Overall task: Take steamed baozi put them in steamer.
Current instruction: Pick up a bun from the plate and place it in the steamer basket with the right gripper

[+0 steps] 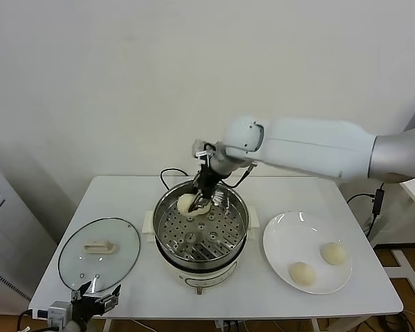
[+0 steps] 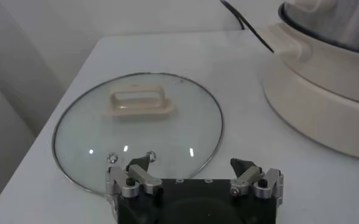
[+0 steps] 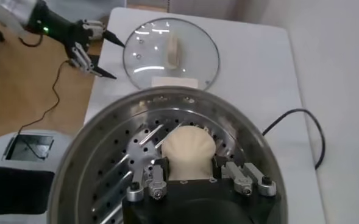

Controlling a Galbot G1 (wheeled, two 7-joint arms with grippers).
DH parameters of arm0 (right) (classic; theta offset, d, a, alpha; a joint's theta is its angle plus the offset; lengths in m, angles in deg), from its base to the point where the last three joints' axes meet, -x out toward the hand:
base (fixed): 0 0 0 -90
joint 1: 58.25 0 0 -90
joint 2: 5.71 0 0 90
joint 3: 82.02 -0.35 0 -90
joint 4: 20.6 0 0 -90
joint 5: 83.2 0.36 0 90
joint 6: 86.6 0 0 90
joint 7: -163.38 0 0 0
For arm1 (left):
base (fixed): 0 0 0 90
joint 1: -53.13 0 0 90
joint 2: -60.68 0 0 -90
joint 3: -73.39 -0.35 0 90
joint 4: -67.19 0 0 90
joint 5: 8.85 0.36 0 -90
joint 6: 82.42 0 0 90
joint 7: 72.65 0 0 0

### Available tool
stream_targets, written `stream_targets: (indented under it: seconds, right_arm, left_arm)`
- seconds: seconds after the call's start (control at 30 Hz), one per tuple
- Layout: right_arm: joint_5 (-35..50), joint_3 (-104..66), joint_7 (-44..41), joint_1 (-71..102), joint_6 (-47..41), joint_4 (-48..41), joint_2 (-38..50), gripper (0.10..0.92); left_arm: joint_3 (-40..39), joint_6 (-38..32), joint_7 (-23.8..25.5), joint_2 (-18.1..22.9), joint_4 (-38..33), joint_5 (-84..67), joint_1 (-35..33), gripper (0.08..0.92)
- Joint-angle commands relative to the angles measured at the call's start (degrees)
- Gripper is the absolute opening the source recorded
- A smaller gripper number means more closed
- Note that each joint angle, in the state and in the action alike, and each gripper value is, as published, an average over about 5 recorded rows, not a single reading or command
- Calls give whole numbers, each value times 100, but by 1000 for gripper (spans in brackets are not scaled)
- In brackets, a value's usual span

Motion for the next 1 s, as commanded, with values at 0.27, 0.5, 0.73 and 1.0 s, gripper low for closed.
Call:
stream_targets:
  seconds: [0.27, 0.5, 0.73, 1.0]
  right_arm:
    - [-80, -109, 556, 653, -281, -116, -339, 450]
    - [-100, -160, 637, 802, -298, -229, -428, 453]
    - [-127, -195, 650, 868, -299, -273, -465, 544]
    - [-207, -318, 409, 543, -220, -251, -184, 786]
  left_arm:
    - [-3, -10, -3, 4, 27, -8, 12, 823]
    - [16, -29, -9, 26, 20, -8, -10, 823]
    - [29, -42, -10, 35, 14, -10, -36, 823]
    - [27, -40, -15, 39, 2, -8, -34, 823]
